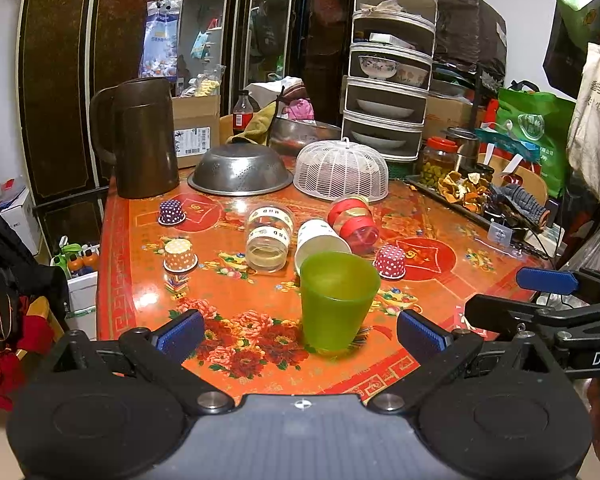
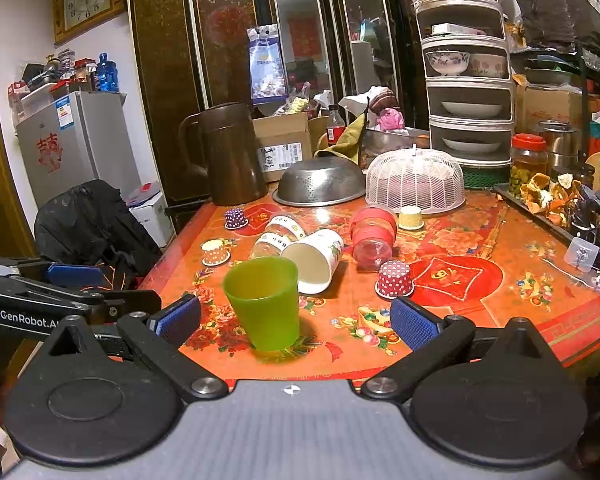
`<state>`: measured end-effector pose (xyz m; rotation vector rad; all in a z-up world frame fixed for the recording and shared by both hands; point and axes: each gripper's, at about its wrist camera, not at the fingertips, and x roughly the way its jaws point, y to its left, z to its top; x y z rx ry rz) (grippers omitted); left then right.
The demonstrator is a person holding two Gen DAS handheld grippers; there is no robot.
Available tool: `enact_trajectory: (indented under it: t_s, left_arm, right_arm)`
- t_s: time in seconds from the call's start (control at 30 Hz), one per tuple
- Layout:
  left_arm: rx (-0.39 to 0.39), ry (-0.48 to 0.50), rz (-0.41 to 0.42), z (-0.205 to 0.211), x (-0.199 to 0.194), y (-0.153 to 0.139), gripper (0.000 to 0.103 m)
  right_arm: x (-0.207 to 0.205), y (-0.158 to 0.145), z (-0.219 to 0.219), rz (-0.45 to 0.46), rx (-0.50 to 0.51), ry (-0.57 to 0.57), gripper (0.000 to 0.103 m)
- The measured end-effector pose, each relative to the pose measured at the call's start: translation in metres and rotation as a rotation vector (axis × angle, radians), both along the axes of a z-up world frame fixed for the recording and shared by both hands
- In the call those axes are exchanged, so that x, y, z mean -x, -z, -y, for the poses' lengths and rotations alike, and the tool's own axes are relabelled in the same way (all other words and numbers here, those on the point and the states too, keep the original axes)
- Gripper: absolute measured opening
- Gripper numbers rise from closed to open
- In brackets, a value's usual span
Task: Flip cup upright
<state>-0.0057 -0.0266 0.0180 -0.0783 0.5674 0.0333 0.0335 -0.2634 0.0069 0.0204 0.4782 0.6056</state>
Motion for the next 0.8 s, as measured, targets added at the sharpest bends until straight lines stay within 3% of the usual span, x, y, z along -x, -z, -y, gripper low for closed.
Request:
enact_trajectory:
  t_s: [0.8]
  left_arm:
    - [-0.010,-0.023,-0.007,-0.011,-0.005,0.005,0.103]
  right_arm:
    - [0.000,-0.001,0.004,0.001,-0.013,0.001,0.102]
